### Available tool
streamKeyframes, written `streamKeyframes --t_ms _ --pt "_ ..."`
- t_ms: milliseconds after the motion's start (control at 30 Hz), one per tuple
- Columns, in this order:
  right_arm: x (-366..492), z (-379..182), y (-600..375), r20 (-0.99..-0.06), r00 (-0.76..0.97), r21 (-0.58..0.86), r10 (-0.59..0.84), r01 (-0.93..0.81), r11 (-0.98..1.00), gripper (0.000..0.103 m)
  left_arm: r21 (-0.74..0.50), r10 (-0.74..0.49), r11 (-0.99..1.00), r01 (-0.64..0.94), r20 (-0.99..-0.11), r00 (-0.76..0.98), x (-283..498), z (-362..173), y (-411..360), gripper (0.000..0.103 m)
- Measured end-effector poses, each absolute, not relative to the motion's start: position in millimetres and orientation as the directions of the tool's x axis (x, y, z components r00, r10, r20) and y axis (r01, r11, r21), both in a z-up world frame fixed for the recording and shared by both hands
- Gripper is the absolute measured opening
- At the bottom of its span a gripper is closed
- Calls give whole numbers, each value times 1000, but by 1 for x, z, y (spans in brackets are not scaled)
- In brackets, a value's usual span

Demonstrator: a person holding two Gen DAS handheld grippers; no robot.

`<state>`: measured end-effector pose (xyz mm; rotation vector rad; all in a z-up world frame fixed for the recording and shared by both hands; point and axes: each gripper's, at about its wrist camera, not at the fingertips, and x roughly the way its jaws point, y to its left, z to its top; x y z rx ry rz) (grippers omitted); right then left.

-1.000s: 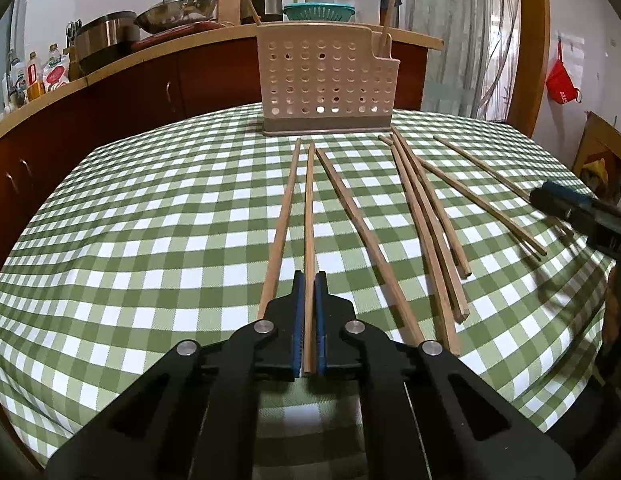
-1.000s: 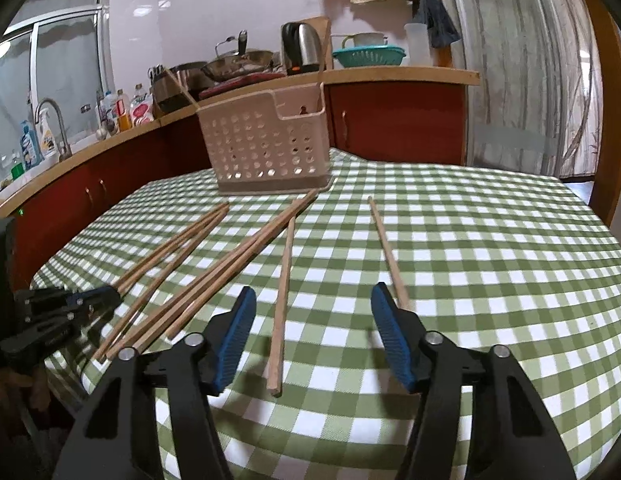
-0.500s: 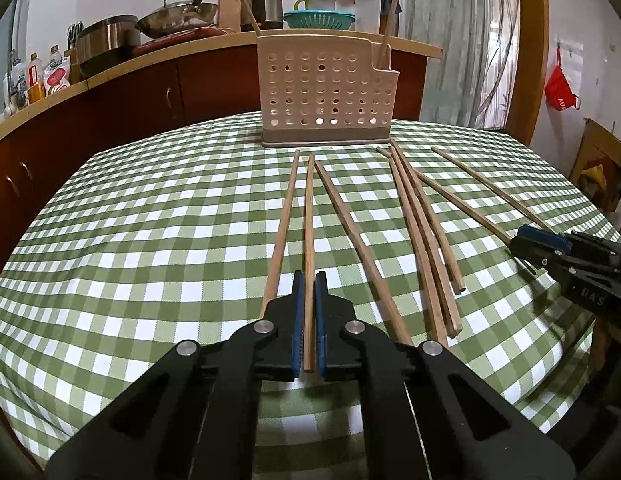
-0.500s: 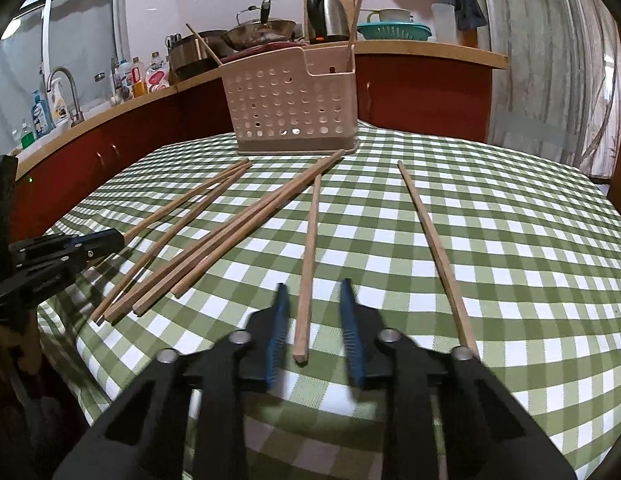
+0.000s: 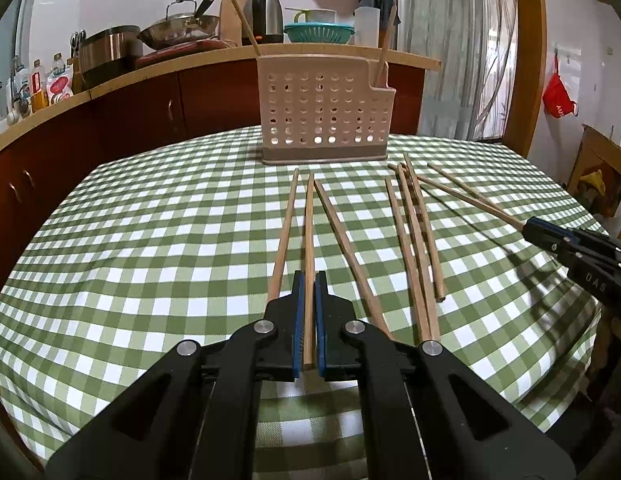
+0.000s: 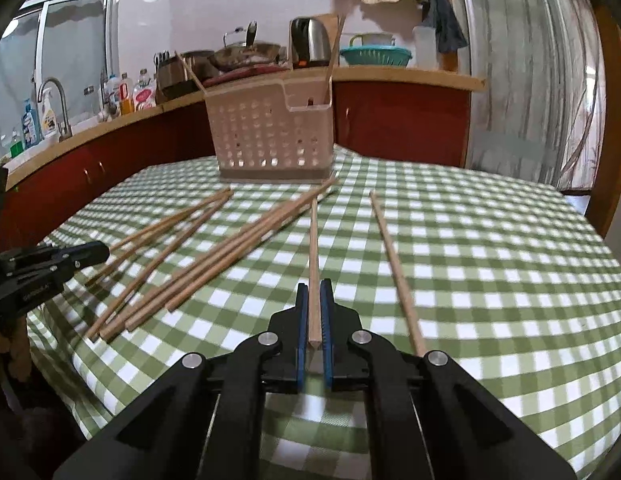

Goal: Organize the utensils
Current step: 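Close the left tool on a chopstick while the right tool grasps another chopstick, then lift both held chopsticks and carry them above the basket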

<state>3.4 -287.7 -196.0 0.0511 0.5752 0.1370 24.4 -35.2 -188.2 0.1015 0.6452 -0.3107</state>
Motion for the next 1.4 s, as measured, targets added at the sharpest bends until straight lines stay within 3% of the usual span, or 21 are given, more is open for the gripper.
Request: streamKeyframes --t_ms 867,1400 --pt "-20 -104 -287 -372 917 52 143 -133 990 7 -44 -299 948 314 -453 840 2 -105 -29 6" --pt "8 -73 -291 -381 909 78 171 -153 985 7 -83 -303 951 297 -421 855 31 -63 -19 6"
